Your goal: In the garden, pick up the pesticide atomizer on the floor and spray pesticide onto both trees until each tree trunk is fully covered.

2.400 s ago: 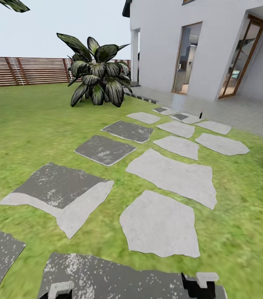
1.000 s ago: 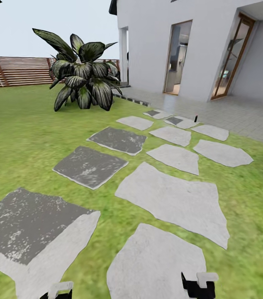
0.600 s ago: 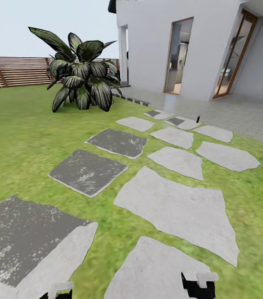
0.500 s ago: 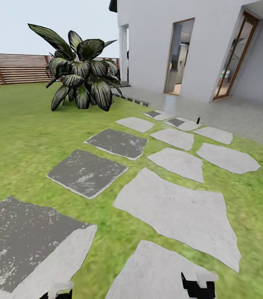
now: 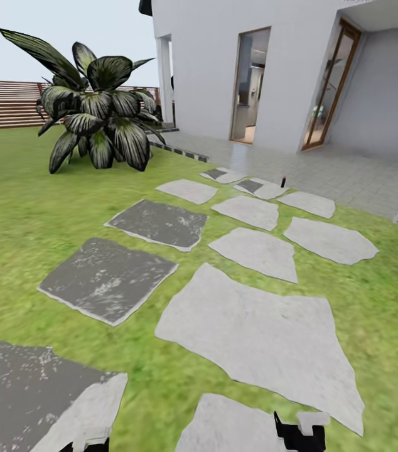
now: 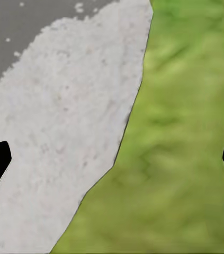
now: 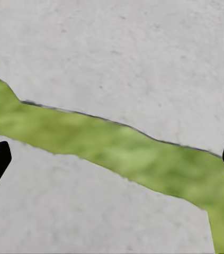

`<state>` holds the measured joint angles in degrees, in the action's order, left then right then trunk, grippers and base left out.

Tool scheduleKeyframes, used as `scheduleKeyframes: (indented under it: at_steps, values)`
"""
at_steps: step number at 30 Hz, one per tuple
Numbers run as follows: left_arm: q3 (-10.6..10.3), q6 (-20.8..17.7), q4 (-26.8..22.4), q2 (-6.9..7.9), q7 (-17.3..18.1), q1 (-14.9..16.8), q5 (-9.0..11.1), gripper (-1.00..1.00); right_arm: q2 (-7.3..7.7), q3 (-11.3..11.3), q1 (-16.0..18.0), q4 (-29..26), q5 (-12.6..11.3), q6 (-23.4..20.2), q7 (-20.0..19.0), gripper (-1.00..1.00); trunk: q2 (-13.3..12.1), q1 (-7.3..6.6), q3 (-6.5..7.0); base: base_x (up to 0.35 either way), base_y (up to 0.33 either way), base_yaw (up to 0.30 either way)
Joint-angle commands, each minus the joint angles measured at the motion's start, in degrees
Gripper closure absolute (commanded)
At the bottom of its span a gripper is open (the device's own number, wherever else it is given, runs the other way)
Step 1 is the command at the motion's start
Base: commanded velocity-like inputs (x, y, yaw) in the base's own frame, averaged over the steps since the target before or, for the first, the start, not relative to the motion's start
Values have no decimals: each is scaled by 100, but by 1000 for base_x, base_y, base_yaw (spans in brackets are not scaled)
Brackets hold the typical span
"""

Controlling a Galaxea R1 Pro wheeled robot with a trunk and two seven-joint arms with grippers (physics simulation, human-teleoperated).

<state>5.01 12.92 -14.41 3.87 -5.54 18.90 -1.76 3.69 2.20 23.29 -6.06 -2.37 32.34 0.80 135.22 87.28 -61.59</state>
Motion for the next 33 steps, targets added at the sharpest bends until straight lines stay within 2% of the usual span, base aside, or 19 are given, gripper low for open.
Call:
scheduleKeyframes:
  at_steps: [1, 9, 33]
  values:
    - [0, 0, 0, 0, 0, 0, 0, -100, 0, 0, 0, 0, 0, 0, 0, -100, 0, 0, 0, 340, 0, -297]
    - [0, 0, 0, 0, 0, 0, 0, -100, 0, 0, 0, 0, 0, 0, 0, -100, 0, 0, 0, 340, 0, -223]
    - [0, 0, 0, 0, 0, 0, 9, -100, 18, -8, 0, 0, 0, 0, -1, -100, 0, 0, 0, 340, 0, -5]
